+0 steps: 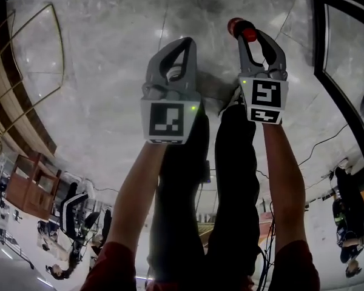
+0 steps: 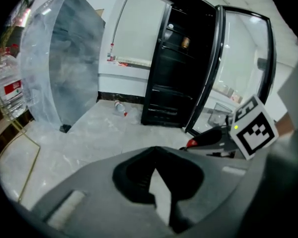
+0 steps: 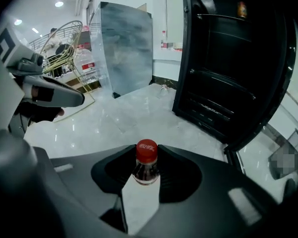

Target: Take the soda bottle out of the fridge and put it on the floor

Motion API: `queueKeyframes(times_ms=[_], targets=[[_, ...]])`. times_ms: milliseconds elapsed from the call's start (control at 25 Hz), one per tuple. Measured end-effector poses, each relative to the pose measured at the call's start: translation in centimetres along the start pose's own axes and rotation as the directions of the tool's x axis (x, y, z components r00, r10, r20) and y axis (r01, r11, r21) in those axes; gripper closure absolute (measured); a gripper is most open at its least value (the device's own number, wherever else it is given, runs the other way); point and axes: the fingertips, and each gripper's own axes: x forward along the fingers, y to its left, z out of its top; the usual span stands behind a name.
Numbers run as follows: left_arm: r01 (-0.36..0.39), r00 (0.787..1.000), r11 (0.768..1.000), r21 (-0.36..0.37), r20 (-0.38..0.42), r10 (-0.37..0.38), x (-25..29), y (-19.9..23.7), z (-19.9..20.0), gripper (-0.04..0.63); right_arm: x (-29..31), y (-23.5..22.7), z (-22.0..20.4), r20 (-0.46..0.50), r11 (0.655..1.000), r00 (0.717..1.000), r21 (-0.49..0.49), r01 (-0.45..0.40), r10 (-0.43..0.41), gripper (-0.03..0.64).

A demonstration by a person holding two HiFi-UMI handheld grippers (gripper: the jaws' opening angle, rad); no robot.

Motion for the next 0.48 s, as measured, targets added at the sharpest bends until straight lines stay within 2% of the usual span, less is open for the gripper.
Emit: queueKeyframes(times_ms=[240, 480], targets=[[0.008, 1.0, 1.0, 0.002, -0.008, -0.008, 2.2, 0.5, -2.3, 0.595, 4.1, -0.6, -1.7, -0.005, 1.0, 1.0, 0.008, 0.015, -0.015, 0.485], [0.001, 1.0, 1.0, -0.015, -0.027, -0.001, 2.7, 1.1, -3.8, 0.595, 5.6, -0.5, -3.4, -0.035, 1.0, 0.999, 0.007, 0.007, -0.007, 0.484]])
